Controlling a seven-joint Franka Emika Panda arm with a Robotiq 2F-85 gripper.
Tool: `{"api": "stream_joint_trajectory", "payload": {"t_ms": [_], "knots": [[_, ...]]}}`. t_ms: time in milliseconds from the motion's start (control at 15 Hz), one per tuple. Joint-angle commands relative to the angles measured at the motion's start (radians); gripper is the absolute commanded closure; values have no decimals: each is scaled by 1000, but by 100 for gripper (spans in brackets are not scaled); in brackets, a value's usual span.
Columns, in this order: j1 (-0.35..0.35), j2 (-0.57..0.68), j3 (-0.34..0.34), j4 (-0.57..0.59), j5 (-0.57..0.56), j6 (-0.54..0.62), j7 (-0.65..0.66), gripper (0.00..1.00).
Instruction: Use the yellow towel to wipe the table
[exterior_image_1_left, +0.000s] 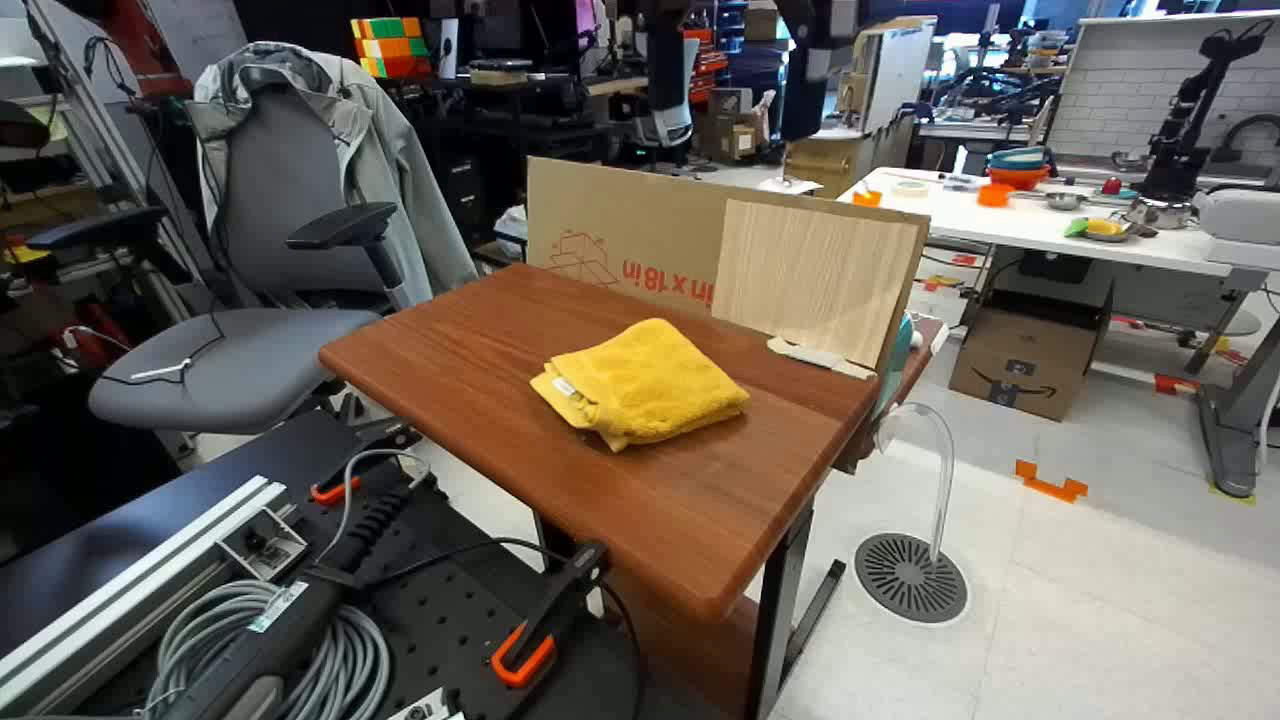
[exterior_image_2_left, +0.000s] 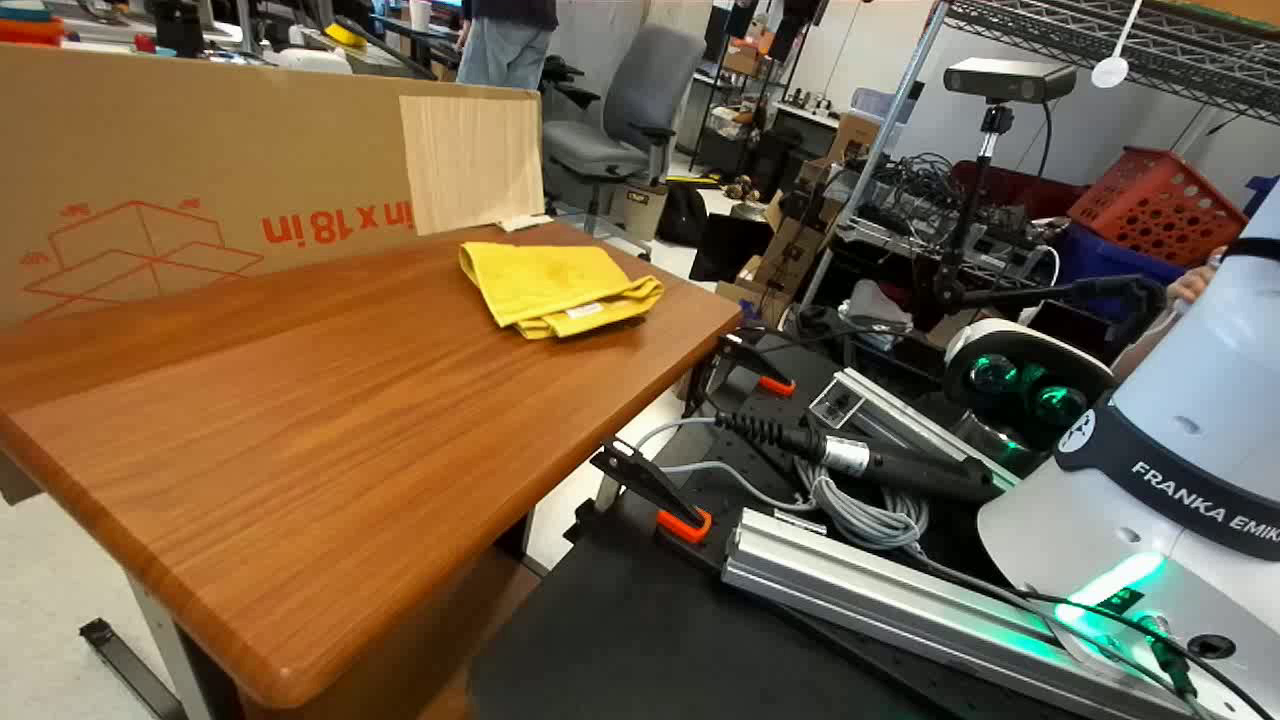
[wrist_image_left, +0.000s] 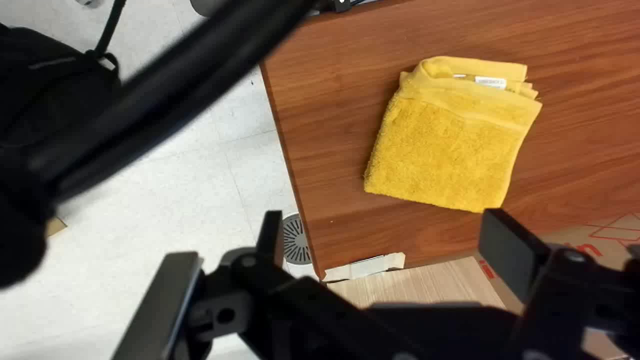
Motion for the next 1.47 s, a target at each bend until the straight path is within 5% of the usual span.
{"api": "stream_joint_trajectory", "payload": {"t_ms": [0,867,933,1400], "knots": [[-18,1,17,2,5,-2,-4,0],[76,669,173,321,137,149,458,0],[66,586,172,243,133,137,411,0],[61,660,174,271,170,254,435,0]]}}
